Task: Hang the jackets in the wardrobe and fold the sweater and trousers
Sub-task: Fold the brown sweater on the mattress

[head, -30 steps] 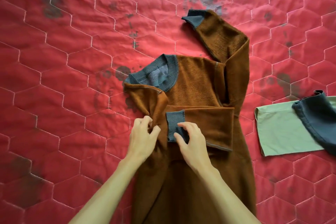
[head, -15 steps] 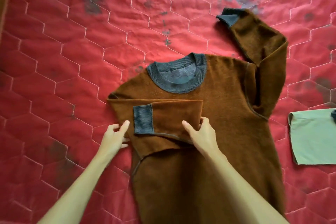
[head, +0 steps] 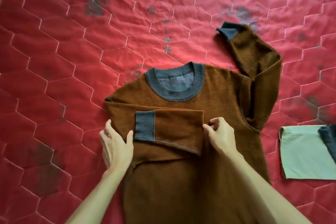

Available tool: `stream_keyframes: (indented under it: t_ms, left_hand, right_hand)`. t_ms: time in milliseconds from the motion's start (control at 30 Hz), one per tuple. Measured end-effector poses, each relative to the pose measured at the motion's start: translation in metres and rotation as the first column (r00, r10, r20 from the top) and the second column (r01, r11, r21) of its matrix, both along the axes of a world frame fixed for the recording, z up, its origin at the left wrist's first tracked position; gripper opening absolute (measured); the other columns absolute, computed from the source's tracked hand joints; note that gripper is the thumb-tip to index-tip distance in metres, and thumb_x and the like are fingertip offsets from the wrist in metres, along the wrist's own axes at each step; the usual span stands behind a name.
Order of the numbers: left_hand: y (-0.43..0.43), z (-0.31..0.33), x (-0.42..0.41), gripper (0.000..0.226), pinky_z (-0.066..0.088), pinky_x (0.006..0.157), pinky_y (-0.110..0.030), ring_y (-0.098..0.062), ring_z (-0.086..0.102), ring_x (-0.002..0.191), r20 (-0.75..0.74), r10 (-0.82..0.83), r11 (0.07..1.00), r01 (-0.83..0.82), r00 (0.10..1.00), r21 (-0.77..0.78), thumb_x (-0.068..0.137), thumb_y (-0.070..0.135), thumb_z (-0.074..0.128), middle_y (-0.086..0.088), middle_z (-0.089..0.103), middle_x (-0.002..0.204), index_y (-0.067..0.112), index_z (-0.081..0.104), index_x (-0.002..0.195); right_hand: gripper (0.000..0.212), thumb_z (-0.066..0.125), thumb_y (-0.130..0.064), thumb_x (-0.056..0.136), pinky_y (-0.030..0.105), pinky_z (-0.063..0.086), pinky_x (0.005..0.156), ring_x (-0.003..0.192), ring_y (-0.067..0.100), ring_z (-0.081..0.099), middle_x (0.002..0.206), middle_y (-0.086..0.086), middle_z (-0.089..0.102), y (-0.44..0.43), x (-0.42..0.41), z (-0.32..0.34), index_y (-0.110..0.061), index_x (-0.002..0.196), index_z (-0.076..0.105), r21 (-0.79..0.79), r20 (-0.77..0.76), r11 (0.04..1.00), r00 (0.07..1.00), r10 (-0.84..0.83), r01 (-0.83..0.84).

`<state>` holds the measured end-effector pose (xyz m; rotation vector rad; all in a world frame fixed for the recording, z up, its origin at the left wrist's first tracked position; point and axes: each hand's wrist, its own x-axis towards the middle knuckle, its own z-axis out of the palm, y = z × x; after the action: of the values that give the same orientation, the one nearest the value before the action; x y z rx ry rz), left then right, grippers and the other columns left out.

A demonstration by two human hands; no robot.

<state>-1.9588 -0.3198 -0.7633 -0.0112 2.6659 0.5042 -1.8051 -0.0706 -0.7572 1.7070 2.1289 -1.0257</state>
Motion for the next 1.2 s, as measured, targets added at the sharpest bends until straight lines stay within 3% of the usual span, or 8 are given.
stream_keyframes:
  t_ms: [100, 367, 567, 733, 867, 933, 1033, 1200]
  left_hand:
    - [0.026, -0.003, 0.008, 0.075, 0.035, 0.107, -0.056, -0.047, 0.036, 0.132, -0.195, -0.216, 0.974, 0.197, 0.957, -0.112, 0.088, 0.028, 0.064, -0.030, 0.028, 0.149, 0.005, 0.028, 0.150]
    - [0.147, -0.009, 0.040, 0.043, 0.028, 0.116, -0.054, -0.039, 0.026, 0.146, -0.183, -0.589, 0.798, 0.602, 0.787, 0.019, 0.093, 0.023, 0.059, -0.025, 0.034, 0.153, 0.007, 0.056, 0.134]
    - [0.228, 0.012, 0.057, 0.037, 0.034, 0.107, -0.024, -0.015, 0.047, 0.131, -0.077, -0.597, 0.725, 0.578, 0.798, 0.375, 0.101, 0.026, 0.050, -0.002, 0.053, 0.139, 0.016, 0.052, 0.136]
    - [0.293, 0.026, 0.075, 0.040, 0.047, 0.102, -0.032, -0.008, 0.059, 0.115, 0.095, -0.568, 0.674, 0.395, 0.818, 0.624, 0.095, 0.043, 0.054, 0.007, 0.062, 0.122, 0.028, 0.053, 0.132]
    - [0.337, 0.039, 0.081, 0.084, 0.043, 0.108, -0.034, -0.012, 0.058, 0.121, 0.398, -0.391, 0.773, 0.062, 0.830, 0.631, 0.073, 0.067, 0.068, 0.002, 0.063, 0.129, 0.019, 0.047, 0.138]
    - [0.342, 0.034, 0.078, 0.062, 0.049, 0.102, -0.032, -0.014, 0.064, 0.111, 0.455, -0.245, 0.796, -0.090, 0.856, 0.598, 0.074, 0.054, 0.073, 0.003, 0.071, 0.113, 0.019, 0.059, 0.123]
    - [0.330, 0.029, 0.066, 0.007, 0.057, 0.080, -0.031, -0.019, 0.068, 0.086, 0.610, -0.100, 0.730, -0.359, 0.786, 0.582, 0.078, 0.018, 0.070, 0.002, 0.073, 0.080, 0.017, 0.071, 0.084]
    - [0.323, 0.045, 0.053, 0.028, 0.052, 0.078, -0.036, -0.026, 0.062, 0.081, 0.703, -0.291, 0.594, -0.453, 0.649, 0.664, 0.053, 0.002, 0.060, -0.012, 0.066, 0.080, 0.013, 0.072, 0.075]
  right_hand:
    - [0.033, 0.065, -0.032, 0.093, 0.042, 0.052, 0.095, 0.108, 0.027, 0.063, 0.115, 0.010, 0.064, 0.053, -0.001, 0.008, -0.014, 0.120, 0.059, 0.159, 0.017, 0.981, 0.994, 0.112, -0.113]
    - [0.048, 0.062, -0.028, 0.092, 0.048, 0.034, 0.108, 0.128, 0.042, 0.041, 0.138, 0.024, 0.042, 0.179, -0.021, 0.022, -0.004, 0.131, 0.049, 0.442, 0.018, 0.897, 1.000, 0.002, -0.010]
    - [0.083, 0.075, -0.051, 0.069, 0.046, 0.048, 0.102, 0.120, 0.036, 0.058, 0.129, 0.020, 0.061, 0.230, -0.006, 0.006, 0.000, 0.130, 0.050, 0.058, 0.050, 0.910, 0.909, -0.413, 0.410]
    - [0.026, 0.071, -0.019, 0.075, 0.032, 0.052, 0.077, 0.084, 0.020, 0.066, 0.088, -0.002, 0.070, 0.187, 0.015, 0.018, -0.013, 0.100, 0.066, 0.121, -0.291, 0.973, 0.944, -0.154, 0.196]
    - [0.050, 0.065, -0.009, 0.077, 0.035, 0.053, 0.086, 0.106, 0.022, 0.063, 0.115, 0.004, 0.066, 0.125, 0.036, 0.017, -0.011, 0.126, 0.059, 0.231, -0.377, 0.915, 0.836, 0.398, -0.332]
    - [0.051, 0.063, -0.011, 0.074, 0.038, 0.052, 0.085, 0.102, 0.023, 0.059, 0.109, 0.003, 0.059, 0.117, 0.048, 0.013, -0.012, 0.125, 0.060, 0.178, -0.379, 0.870, 0.784, 0.491, -0.459]
    - [0.040, 0.064, -0.028, 0.075, 0.031, 0.044, 0.100, 0.110, 0.016, 0.051, 0.113, 0.002, 0.050, 0.125, 0.057, 0.022, -0.020, 0.114, 0.072, 0.239, -0.461, 0.933, 0.814, 0.353, -0.269]
    - [0.057, 0.063, -0.061, 0.080, 0.031, 0.036, 0.115, 0.126, 0.002, 0.053, 0.131, -0.005, 0.062, 0.162, 0.058, 0.056, -0.025, 0.124, 0.065, -0.153, -0.500, 0.984, 0.851, -0.159, 0.094]
